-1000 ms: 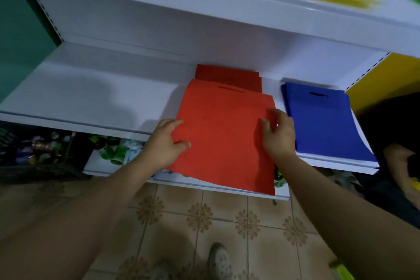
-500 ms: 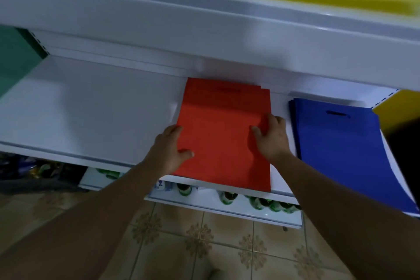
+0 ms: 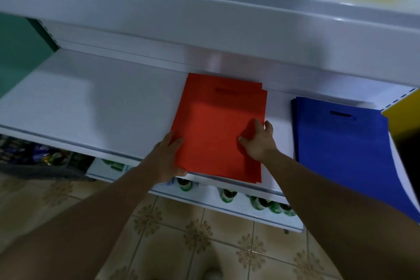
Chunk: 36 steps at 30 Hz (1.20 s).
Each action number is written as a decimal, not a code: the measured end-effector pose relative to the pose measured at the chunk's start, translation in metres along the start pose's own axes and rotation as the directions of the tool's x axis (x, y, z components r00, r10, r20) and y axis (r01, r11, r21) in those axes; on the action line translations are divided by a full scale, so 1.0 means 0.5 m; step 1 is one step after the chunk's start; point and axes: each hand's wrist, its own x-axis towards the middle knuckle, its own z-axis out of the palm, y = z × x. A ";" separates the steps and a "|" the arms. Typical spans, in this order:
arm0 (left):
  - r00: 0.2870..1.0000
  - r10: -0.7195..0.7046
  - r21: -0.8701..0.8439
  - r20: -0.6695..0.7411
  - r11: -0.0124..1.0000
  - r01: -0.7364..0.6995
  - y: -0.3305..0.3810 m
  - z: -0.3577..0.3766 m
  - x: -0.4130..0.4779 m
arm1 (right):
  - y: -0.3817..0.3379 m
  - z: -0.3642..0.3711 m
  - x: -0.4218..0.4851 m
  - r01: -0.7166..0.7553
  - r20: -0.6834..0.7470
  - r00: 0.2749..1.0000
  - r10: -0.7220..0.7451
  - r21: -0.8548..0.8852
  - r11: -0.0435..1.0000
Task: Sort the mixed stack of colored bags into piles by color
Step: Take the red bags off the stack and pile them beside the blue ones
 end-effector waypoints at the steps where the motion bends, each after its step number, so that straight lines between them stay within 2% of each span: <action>1: 1.000 -0.013 -0.023 0.001 1.000 0.013 0.001 -0.003 -0.007 | -0.001 -0.004 -0.005 0.003 0.008 1.000 -0.002 -0.024 1.000; 4: 1.000 -0.028 -0.071 0.011 0.997 0.028 0.007 -0.021 -0.045 | -0.013 -0.019 -0.036 0.022 0.024 1.000 -0.020 -0.101 0.995; 8: 0.999 0.044 -0.114 -0.010 0.992 -0.045 0.031 -0.067 -0.122 | -0.056 -0.047 -0.103 0.107 0.022 0.994 -0.105 -0.224 0.969; 16: 0.992 0.064 -0.114 -0.108 0.991 -0.076 0.011 -0.169 -0.336 | -0.236 -0.089 -0.326 0.244 -0.024 0.962 -0.271 -0.368 0.897; 27: 0.924 0.118 -0.043 -0.363 0.989 -0.143 -0.073 -0.376 -0.661 | -0.555 -0.121 -0.620 0.428 -0.120 0.845 -0.521 -0.431 0.794; 36: 0.830 0.068 -0.021 -0.554 0.995 -0.096 -0.184 -0.528 -0.769 | -0.758 -0.118 -0.682 0.553 -0.149 0.732 -0.665 -0.442 0.707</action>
